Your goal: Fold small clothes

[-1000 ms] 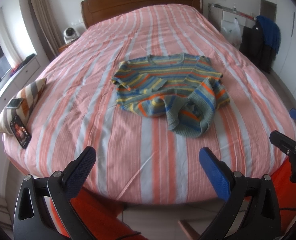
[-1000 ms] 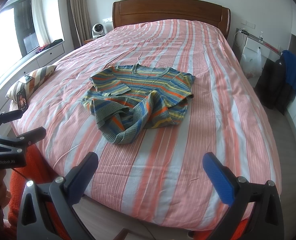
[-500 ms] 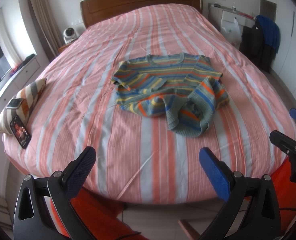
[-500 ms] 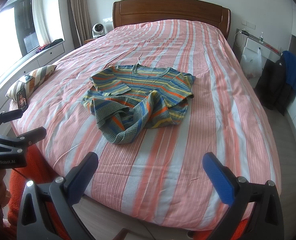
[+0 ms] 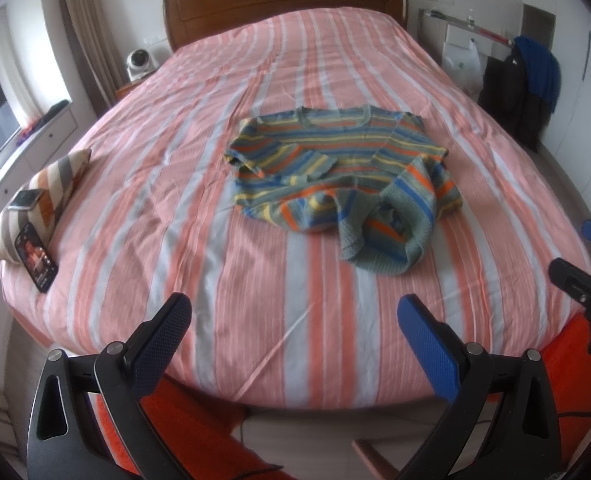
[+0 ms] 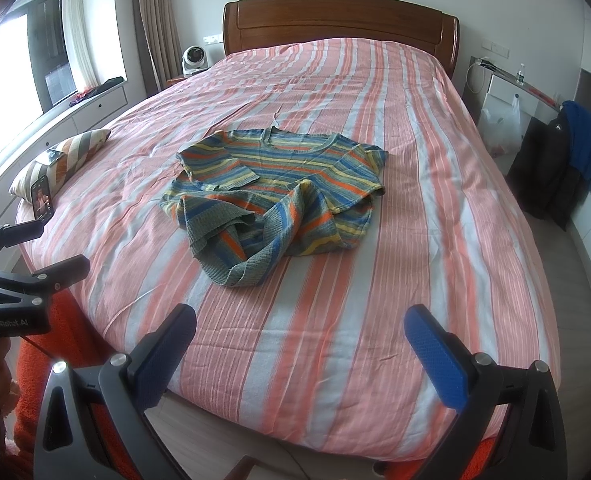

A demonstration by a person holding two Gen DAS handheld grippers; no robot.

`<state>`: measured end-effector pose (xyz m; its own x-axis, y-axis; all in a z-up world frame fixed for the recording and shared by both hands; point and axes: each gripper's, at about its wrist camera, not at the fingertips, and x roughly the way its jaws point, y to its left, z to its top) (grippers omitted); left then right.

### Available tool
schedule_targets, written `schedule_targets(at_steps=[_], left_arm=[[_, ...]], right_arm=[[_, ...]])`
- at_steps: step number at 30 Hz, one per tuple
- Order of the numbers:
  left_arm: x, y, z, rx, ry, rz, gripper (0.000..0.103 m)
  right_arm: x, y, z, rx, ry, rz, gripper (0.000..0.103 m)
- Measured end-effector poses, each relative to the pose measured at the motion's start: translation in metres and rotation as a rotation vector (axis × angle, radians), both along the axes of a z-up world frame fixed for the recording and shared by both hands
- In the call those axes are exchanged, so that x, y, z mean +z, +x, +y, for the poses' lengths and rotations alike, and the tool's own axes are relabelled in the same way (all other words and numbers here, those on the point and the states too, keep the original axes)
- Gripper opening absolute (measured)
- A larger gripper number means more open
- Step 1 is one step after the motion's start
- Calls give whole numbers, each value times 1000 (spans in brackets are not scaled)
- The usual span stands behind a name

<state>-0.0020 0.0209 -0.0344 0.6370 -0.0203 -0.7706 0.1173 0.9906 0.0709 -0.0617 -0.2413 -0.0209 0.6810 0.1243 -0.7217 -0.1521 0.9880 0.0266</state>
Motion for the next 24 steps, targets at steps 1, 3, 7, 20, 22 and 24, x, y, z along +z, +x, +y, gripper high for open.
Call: schedule_targets(at_steps=[1,3,7,20,22,24], left_arm=[[-3,1,4,0,0,-4,103],[-8,7,10,-5,1,-3,103],[-24,24,11,-64,-19,39,103],[-111,144,-48,-187,-41,206,33],[-111,145,-38,-173,-117,227,12],[-100,132,-20,-166,-194,213,8]], right_arm=[[1,-1,-2,-5,6,-8,103],[1,-3,-7,-14,25,-21,103],[-4,3,-19,-49,80,8,103],[-97,135,-1,103,219,192,86],[-116,161,8,118,255,217,56],[-123,172,9,123,294,208,14]])
